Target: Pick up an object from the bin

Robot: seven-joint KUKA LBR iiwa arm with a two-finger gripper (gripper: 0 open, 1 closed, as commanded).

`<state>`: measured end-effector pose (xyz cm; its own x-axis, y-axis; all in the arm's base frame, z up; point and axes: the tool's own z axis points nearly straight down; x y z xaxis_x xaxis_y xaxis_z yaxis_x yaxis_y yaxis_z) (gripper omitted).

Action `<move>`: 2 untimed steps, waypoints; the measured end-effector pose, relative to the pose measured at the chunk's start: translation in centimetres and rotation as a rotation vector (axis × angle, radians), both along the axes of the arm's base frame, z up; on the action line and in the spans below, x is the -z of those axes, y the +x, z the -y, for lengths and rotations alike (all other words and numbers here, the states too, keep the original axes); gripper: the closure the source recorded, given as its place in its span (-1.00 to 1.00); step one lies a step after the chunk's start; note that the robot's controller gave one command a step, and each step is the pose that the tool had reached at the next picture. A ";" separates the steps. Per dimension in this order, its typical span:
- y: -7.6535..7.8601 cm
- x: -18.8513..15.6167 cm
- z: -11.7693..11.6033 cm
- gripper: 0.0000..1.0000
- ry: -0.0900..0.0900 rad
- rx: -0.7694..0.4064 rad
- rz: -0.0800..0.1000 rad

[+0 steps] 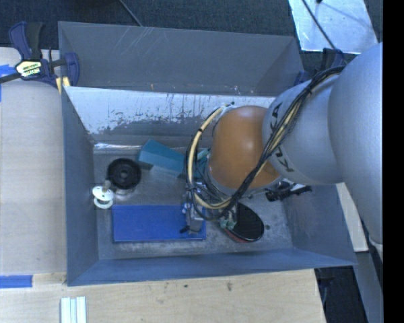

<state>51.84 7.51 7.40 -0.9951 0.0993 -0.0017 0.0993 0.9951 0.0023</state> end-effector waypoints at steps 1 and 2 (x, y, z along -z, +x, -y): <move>0.0 0.0 0.0 1.00 0.000 0.000 0.000; -1.0 -4.5 0.1 1.00 -0.002 -0.005 -0.005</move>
Offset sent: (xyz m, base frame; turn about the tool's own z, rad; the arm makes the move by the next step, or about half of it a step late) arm -0.0159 0.0006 0.0941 -0.0129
